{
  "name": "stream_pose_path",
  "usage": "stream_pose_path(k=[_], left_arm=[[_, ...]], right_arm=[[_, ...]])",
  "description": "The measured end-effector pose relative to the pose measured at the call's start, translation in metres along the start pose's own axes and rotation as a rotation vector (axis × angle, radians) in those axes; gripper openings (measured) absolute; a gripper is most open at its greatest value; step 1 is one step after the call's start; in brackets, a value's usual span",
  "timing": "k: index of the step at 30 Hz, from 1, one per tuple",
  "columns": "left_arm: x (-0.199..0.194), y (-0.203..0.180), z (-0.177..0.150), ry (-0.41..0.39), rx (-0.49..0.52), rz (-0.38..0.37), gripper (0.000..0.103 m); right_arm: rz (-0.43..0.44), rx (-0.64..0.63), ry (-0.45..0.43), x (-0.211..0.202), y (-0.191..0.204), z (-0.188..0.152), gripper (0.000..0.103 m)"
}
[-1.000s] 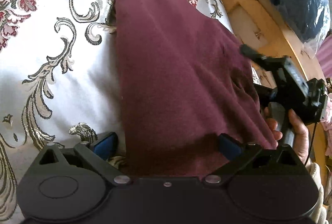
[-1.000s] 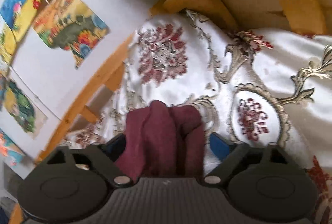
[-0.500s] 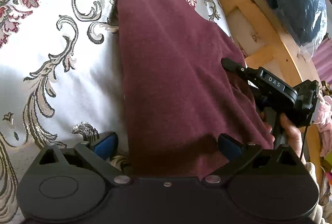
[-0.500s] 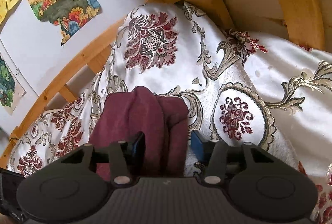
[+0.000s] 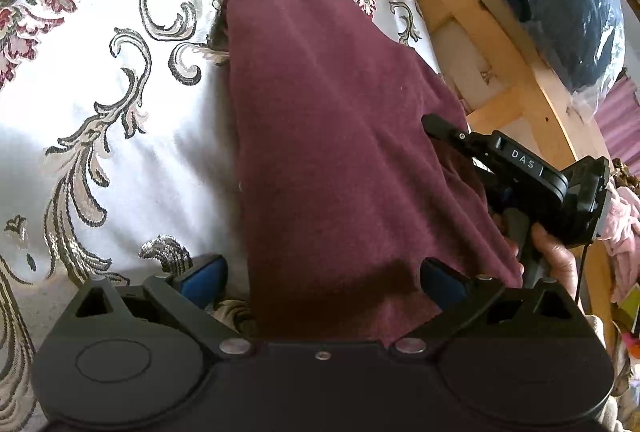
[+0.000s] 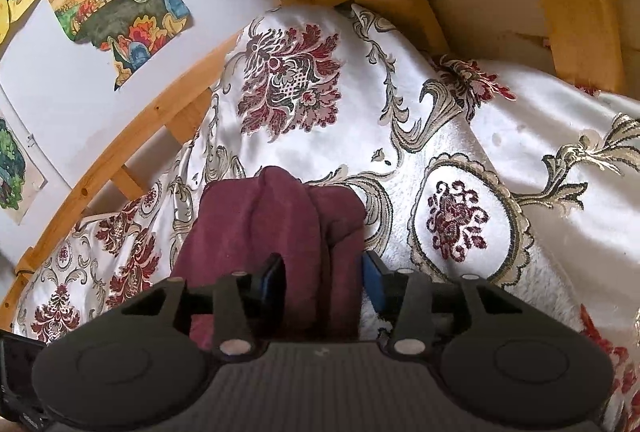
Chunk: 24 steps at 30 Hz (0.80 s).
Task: Fold small clothes
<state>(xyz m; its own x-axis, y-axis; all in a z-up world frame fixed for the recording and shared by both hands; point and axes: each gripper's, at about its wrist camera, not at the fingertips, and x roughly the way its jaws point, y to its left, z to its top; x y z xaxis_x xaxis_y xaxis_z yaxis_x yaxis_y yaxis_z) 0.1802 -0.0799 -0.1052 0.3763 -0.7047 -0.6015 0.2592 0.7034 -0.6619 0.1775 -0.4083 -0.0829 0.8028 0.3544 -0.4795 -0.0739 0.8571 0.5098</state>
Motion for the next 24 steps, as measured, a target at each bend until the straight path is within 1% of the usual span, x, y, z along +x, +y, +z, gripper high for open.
stream_pose_path(k=[2,5,6,7,8,10,14,16,19,20,22,24], left_arm=[[-0.001,0.001,0.001,0.003,-0.013,-0.004,0.102],[-0.002,0.002,0.004,0.003,-0.034,-0.004,0.096],[-0.002,0.002,0.004,0.003,-0.036,-0.002,0.092],[-0.002,0.002,0.005,0.004,-0.036,0.004,0.088],[-0.002,0.001,0.006,0.006,-0.033,0.010,0.087],[-0.002,0.001,0.007,0.010,-0.027,0.009,0.079],[0.000,-0.006,0.009,0.026,-0.012,0.034,0.073],[0.001,-0.010,0.010,0.029,0.011,0.051,0.066],[0.000,-0.013,0.011,0.023,0.022,0.082,0.057],[0.000,-0.014,0.011,0.021,0.014,0.088,0.056],[0.000,-0.016,0.010,0.011,0.007,0.100,0.049],[-0.001,-0.020,0.010,0.003,0.025,0.120,0.044]], right_arm=[[-0.006,-0.007,-0.003,0.000,0.001,0.000,0.049],[-0.020,-0.022,-0.010,0.001,0.004,-0.001,0.049],[-0.022,-0.025,-0.011,0.001,0.005,-0.001,0.050],[-0.024,-0.027,-0.012,0.001,0.005,-0.001,0.048],[-0.025,-0.027,-0.014,0.001,0.006,-0.002,0.047],[-0.027,-0.029,-0.019,0.001,0.008,-0.003,0.041],[-0.041,-0.040,-0.033,0.001,0.014,-0.005,0.032],[-0.052,-0.050,-0.044,0.000,0.018,-0.007,0.029],[-0.093,-0.078,-0.062,-0.001,0.027,-0.010,0.028],[-0.118,-0.102,-0.070,-0.001,0.033,-0.012,0.028],[-0.182,-0.187,-0.087,-0.001,0.049,-0.017,0.027],[-0.231,-0.275,-0.110,-0.002,0.064,-0.023,0.026]])
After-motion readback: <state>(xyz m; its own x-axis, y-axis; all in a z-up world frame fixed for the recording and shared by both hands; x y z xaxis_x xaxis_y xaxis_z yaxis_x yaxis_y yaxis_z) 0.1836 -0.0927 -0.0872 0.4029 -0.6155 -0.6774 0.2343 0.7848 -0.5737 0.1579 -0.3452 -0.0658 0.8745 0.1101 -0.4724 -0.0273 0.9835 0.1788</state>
